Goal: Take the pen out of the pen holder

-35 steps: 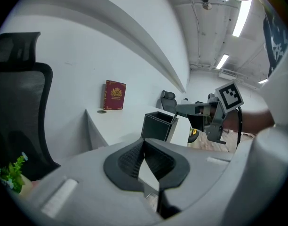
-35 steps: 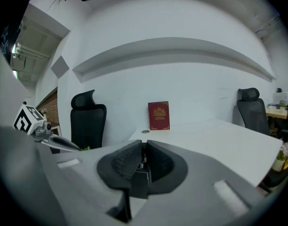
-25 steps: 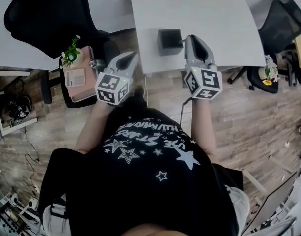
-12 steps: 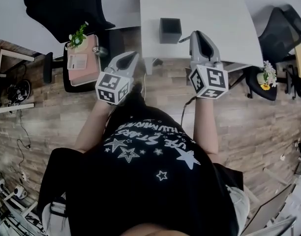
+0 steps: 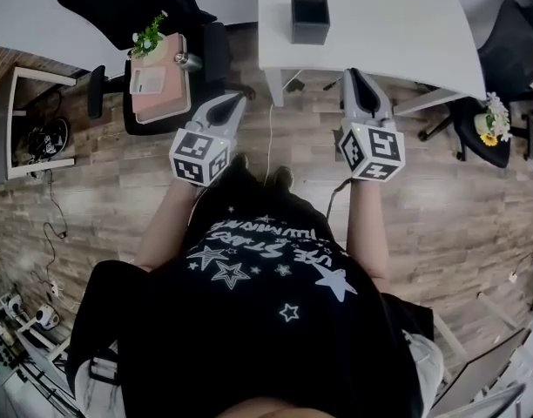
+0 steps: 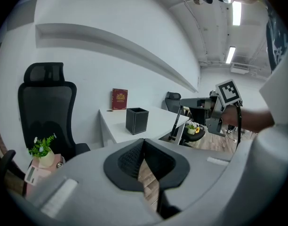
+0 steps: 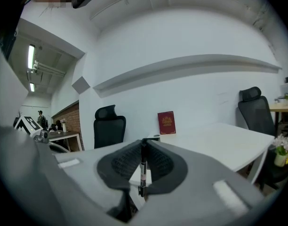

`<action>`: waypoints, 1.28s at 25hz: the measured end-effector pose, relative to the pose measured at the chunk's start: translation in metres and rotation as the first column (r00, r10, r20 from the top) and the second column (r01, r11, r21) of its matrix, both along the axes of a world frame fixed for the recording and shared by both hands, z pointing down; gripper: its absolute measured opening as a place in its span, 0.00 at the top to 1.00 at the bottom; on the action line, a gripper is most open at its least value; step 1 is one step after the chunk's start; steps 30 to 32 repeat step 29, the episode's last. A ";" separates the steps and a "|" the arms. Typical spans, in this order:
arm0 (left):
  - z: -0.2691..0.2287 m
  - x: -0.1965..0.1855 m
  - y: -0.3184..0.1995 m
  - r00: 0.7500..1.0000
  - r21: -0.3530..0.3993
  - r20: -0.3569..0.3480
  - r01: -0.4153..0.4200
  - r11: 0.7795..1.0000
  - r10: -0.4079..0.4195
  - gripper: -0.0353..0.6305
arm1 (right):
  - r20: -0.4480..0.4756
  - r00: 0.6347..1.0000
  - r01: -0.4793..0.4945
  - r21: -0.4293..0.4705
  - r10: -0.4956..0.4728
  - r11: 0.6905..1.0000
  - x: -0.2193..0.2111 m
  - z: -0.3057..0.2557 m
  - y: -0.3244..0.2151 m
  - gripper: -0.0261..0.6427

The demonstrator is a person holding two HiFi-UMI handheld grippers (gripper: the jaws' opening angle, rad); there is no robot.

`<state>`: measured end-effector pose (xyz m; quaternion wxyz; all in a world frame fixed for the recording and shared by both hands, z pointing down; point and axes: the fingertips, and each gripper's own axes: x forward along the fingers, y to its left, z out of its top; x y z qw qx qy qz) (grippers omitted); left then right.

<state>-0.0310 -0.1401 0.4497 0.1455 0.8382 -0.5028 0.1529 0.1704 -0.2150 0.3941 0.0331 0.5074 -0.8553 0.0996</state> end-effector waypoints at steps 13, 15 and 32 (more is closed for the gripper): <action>0.012 0.003 0.024 0.984 -0.036 -0.046 -0.172 0.984 0.171 0.93 | -0.039 0.987 -0.159 -0.062 0.156 0.985 0.002 0.017 0.050 0.91; 0.012 -0.008 0.033 0.982 -0.036 -0.055 -0.183 0.983 0.181 0.93 | -0.048 0.984 -0.172 -0.061 0.170 0.983 -0.008 0.015 0.062 0.91; 0.005 -0.093 0.096 0.976 -0.017 -0.085 -0.202 0.979 0.200 0.93 | -0.086 0.970 -0.232 -0.038 0.228 0.972 -0.088 -0.009 0.148 0.91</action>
